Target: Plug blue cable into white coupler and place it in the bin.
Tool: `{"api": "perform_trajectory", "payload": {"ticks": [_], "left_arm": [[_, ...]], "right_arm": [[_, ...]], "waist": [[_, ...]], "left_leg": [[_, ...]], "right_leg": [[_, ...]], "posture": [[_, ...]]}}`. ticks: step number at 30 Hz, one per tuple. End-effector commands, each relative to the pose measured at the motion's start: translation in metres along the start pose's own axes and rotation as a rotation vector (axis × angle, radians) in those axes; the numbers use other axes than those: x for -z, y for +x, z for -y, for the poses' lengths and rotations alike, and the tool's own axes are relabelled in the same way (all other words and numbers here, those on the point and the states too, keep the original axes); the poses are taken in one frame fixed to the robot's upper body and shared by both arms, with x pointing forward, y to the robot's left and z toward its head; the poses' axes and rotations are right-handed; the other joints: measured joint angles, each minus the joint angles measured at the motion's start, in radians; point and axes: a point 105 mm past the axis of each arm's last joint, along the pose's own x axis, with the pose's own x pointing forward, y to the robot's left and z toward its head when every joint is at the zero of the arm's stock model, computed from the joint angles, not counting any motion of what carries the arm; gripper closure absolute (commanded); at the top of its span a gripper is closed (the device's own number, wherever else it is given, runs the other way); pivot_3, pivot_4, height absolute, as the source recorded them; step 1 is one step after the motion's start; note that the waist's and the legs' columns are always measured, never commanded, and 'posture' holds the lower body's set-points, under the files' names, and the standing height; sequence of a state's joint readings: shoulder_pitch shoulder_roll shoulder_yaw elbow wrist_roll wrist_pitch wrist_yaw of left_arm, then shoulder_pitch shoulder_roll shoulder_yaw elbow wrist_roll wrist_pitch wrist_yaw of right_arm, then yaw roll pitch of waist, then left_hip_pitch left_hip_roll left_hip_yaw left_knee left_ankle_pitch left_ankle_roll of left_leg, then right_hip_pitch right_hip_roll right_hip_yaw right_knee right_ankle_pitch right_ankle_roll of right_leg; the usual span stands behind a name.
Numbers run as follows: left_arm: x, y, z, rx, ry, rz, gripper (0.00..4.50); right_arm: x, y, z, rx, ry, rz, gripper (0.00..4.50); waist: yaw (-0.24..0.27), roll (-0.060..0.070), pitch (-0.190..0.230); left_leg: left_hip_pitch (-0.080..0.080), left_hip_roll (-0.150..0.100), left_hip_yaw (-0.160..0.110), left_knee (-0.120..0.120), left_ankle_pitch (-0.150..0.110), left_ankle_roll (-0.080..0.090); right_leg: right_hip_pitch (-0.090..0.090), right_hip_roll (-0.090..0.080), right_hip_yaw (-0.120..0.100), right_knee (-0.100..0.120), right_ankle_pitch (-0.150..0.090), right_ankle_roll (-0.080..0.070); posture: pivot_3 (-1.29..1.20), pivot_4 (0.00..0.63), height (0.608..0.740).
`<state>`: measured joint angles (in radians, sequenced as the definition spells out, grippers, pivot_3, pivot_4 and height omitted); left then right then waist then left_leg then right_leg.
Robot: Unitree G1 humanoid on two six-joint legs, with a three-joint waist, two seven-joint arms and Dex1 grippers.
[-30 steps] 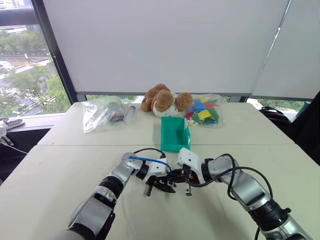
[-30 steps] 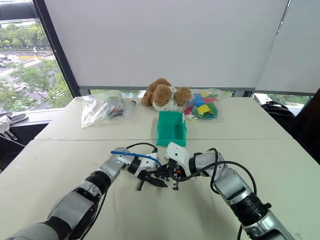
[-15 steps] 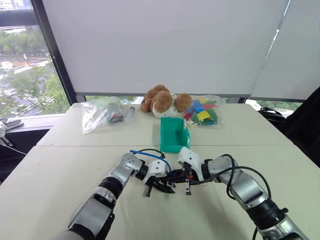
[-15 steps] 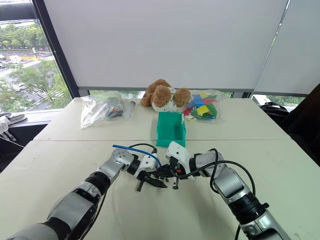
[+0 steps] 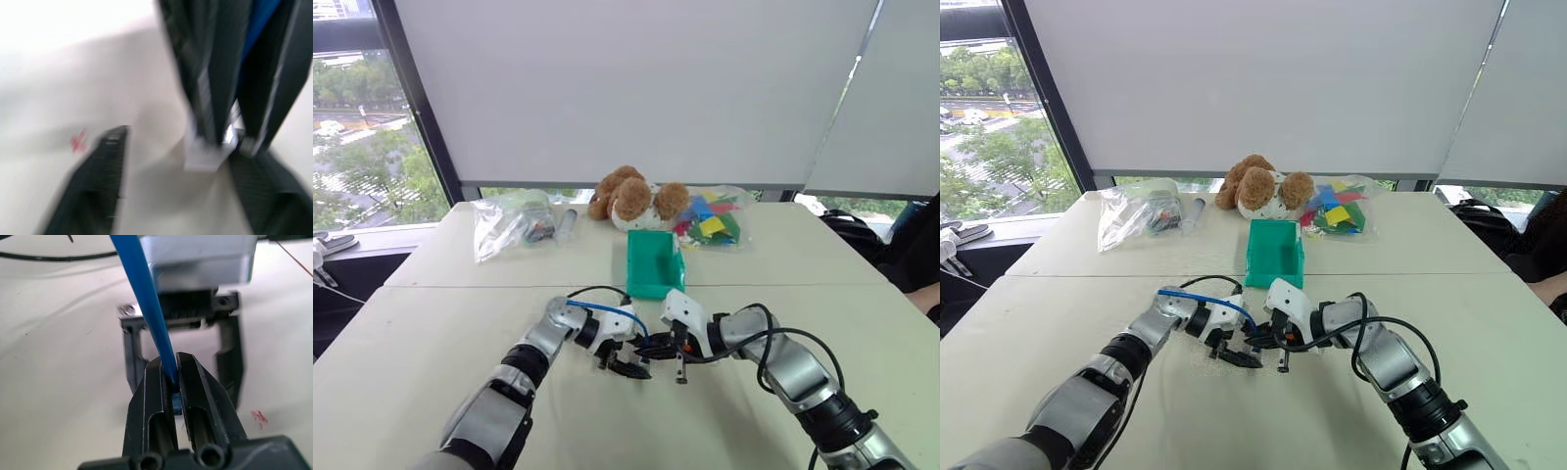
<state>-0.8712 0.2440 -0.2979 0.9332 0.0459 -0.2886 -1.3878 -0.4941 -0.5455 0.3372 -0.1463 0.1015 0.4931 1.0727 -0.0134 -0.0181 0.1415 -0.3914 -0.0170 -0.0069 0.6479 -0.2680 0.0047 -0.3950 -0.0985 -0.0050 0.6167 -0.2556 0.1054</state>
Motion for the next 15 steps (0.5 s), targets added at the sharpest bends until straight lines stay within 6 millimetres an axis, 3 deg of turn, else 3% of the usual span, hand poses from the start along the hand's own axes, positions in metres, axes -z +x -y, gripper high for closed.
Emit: {"api": "perform_trajectory", "payload": {"ticks": [1, 10, 15], "left_arm": [[-0.009, -0.011, -0.006, -0.054, 0.024, 0.046, 0.07], [-0.013, -0.068, -0.014, -0.238, -0.051, 0.108, 0.07], [-0.012, -0.093, -0.016, -0.346, -0.091, 0.124, 0.07]], "right_arm": [[0.045, 0.007, -0.021, -0.056, 0.166, -0.145, 4.5], [0.031, 0.001, -0.016, -0.027, 0.145, -0.113, 4.5], [-0.003, -0.017, 0.006, 0.046, 0.12, -0.013, 4.5]], "waist": [[0.001, 0.0, 0.0], [0.001, 0.002, 0.001], [0.001, 0.002, 0.001]], "left_leg": [[-0.001, 0.0, 0.0, -0.001, 0.0, 0.0], [-0.002, 0.0, 0.0, -0.002, 0.0, 0.0], [-0.009, -0.002, 0.0, -0.002, 0.0, 0.0]], "right_leg": [[-0.001, 0.0, 0.0, 0.0, 0.0, 0.0], [-0.003, -0.001, 0.0, -0.001, 0.0, -0.002], [-0.008, -0.004, 0.0, -0.003, 0.0, -0.001]], "posture": [[0.0, 0.15, 0.74], [0.0, 0.15, 0.74], [0.0, 0.15, 0.74]]}}
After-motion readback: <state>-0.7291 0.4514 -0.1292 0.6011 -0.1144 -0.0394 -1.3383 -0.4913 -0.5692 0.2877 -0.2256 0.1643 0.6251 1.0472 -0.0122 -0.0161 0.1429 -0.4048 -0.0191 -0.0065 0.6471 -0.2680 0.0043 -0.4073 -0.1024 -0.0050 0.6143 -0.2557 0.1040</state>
